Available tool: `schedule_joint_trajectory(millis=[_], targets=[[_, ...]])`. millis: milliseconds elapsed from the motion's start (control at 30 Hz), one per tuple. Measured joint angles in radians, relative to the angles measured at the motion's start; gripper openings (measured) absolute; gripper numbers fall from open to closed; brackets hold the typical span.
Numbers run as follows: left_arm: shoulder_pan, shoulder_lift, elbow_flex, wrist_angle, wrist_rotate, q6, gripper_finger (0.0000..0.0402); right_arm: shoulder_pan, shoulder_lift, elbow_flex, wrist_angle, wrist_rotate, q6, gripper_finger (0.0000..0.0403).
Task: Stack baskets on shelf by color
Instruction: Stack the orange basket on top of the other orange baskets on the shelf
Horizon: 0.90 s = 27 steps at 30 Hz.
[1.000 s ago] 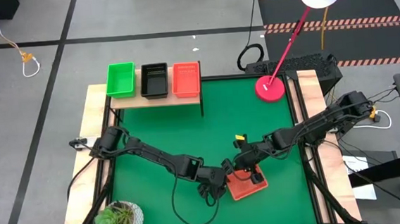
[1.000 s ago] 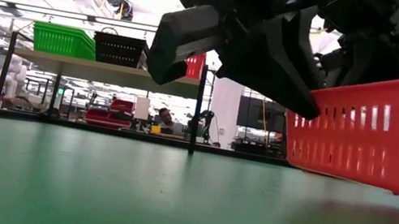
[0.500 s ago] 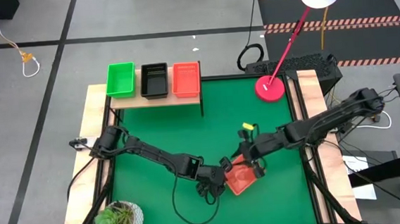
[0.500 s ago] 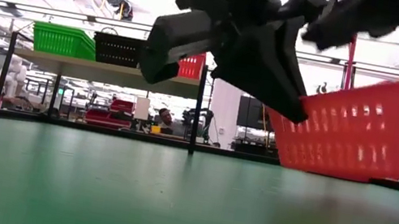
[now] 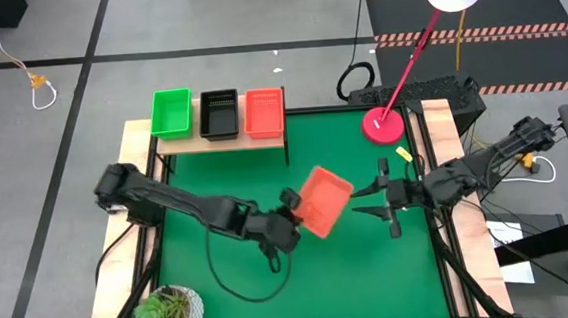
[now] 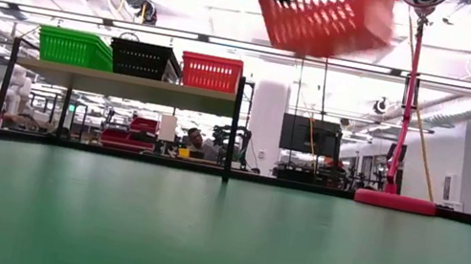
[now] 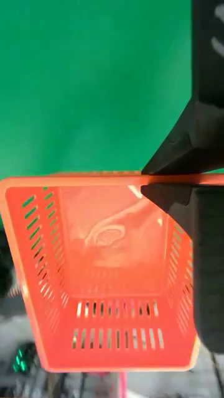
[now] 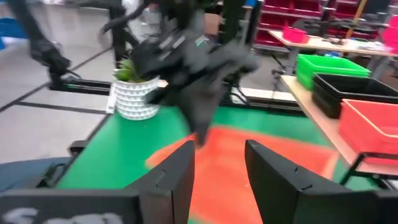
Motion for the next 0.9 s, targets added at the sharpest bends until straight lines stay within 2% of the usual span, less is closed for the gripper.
schedule_joint_trajectory(millis=[167,333,467,567,667,900], targets=[[0.027,-0.151,0.0,-0.057,-0.04,-0.027,0.001,0.06,-0.01,0.0,-0.004,0.011,-0.02,0.0111],[0.072,-0.262,0.0,-0.064,-0.119,-0.019,0.0007,0.084,-0.008,0.0,-0.034,0.083,-0.028,0.0068],[0.144,-0.325,0.0,-0.072,-0.149,-0.016,0.0011,0.084,-0.009,0.0,-0.075,0.096,-0.031,0.0034],[0.216,-0.349,0.0,-0.095,-0.154,-0.017,0.0013,0.084,-0.008,0.0,-0.118,0.16,-0.031,0.0012],[0.29,-0.351,0.0,-0.124,-0.133,-0.008,0.0007,0.084,-0.008,0.0,-0.151,0.212,-0.029,0.0002],[0.443,-0.347,0.0,-0.167,0.004,-0.025,0.0018,0.084,-0.005,0.0,-0.157,0.237,-0.028,0.0001]])
